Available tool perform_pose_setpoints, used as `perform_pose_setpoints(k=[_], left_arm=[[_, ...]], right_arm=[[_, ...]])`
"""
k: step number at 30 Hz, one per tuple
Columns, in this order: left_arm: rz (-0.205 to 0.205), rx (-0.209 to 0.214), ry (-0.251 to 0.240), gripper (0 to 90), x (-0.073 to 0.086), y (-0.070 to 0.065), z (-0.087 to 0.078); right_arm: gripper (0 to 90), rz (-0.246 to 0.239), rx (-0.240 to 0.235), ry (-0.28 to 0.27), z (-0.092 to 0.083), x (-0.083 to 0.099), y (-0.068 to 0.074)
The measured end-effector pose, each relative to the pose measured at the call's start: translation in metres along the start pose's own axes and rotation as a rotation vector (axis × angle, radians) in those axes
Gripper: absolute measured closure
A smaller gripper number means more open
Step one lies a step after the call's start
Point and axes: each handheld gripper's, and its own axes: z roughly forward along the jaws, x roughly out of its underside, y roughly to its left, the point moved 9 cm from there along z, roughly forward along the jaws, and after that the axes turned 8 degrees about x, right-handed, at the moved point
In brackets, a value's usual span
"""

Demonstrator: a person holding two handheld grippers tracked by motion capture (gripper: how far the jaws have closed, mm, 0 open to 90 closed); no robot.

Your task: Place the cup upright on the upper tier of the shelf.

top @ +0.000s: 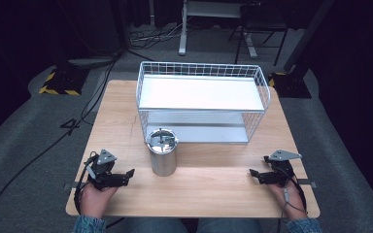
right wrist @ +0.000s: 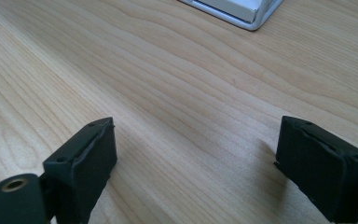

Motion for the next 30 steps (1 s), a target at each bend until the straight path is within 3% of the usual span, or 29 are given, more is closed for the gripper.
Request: perform_pose_setpoints(k=[3,6,12,15,20,25,30], left_arm=[[0.010,0.018,-0.055,11.9,-0.011,-0.008,-0.011],[0.022,0.024,-0.072,12.0,-0.015,-0.011,-0.016],[0.065,0.046,-0.151,12.4,-0.030,-0.027,-0.026],[0.089,0.091,-0.200,12.4,-0.042,-0.039,-0.032],[0.103,0.124,-0.238,12.0,-0.051,-0.047,-0.034],[0.140,0.154,-0.313,11.6,-0.066,-0.060,-0.038],[0.159,0.184,-0.330,11.1,-0.074,-0.069,-0.038]], right_arm=[[12.5,0.000,0.000,0.000,0.000,0.000,0.000],[12.5,0.000,0.000,0.000,0.000,0.000,0.000],[12.8,0.000,0.001,0.000,0.000,0.000,0.000],[13.4,0.003,0.004,-0.002,0.000,0.000,-0.001],[13.4,0.004,0.005,-0.002,0.000,0.000,-0.001],[14.8,0.006,0.008,-0.005,0.000,0.000,-0.001],[15.1,0.008,0.009,-0.006,0.000,0.000,-0.001]])
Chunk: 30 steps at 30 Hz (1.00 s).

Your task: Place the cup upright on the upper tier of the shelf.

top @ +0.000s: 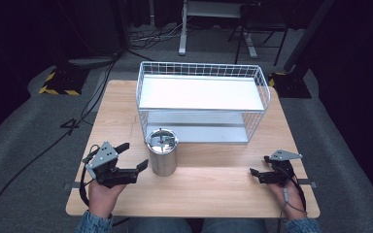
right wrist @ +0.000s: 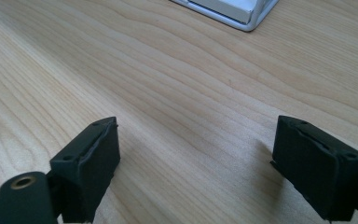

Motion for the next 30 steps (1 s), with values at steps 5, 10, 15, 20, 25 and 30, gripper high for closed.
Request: perform_pose_setpoints(k=[5,10,15,20,25,30], left_arm=[[0.010,0.037,-0.006,9.1,-0.006,-0.007,0.010],[0.016,0.051,0.011,2.9,-0.007,-0.011,0.020],[0.002,0.061,0.010,0.0,-0.007,-0.011,0.035],[0.000,0.075,0.019,0.0,-0.006,-0.011,0.045],[-0.002,0.065,0.017,0.0,-0.005,-0.008,0.058],[0.005,0.028,0.023,0.0,-0.002,-0.005,0.067]], right_arm=[[15.3,0.001,0.002,0.000,0.000,0.000,0.000],[15.9,0.004,0.007,-0.003,-0.001,0.000,0.000],[15.9,0.002,0.003,-0.001,-0.001,0.001,0.001],[15.9,0.002,0.004,-0.001,-0.001,0.001,0.001],[15.9,0.002,0.004,-0.001,-0.001,0.001,0.001],[15.9,0.003,0.003,-0.001,-0.001,0.001,0.001]])
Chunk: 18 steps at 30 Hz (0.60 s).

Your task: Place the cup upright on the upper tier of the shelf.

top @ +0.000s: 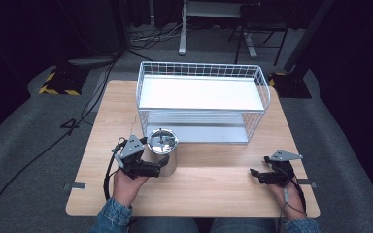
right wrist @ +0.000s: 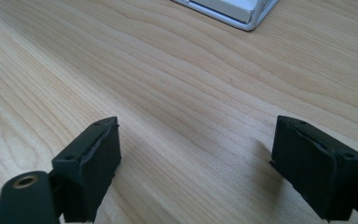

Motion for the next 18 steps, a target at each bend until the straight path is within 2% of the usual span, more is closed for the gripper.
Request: perform_pose_setpoints(k=[8,18], left_arm=[[-0.019,0.014,-0.035,0.0,-0.002,0.002,0.021],[-0.010,-0.024,-0.050,0.0,-0.003,0.003,0.032]], right_arm=[[16.0,0.000,0.001,0.000,0.000,0.000,0.000],[16.2,0.009,0.009,0.000,0.000,0.000,-0.001]])
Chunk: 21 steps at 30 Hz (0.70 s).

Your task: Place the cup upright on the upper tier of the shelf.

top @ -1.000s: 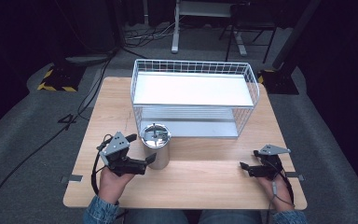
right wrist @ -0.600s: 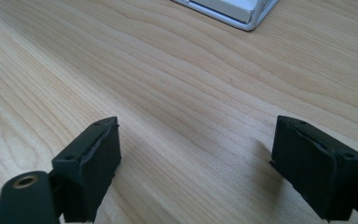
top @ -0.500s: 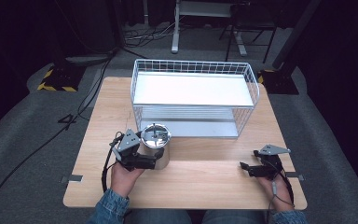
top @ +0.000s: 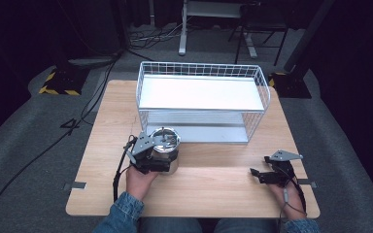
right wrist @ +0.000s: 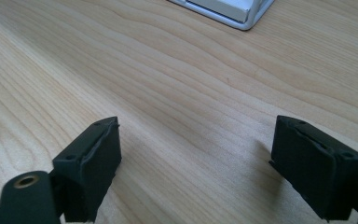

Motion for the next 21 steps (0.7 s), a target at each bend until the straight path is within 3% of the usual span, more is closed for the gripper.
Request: perform_pose_setpoints(k=[6,21], left_arm=[[0.030,-0.049,0.041,0.8,0.004,0.003,0.011],[0.050,-0.041,0.044,3.7,0.005,0.004,0.009]], right_arm=[[16.4,0.001,-0.001,-0.001,-0.001,0.001,0.000],[15.5,0.001,0.009,0.001,-0.002,0.001,0.000]])
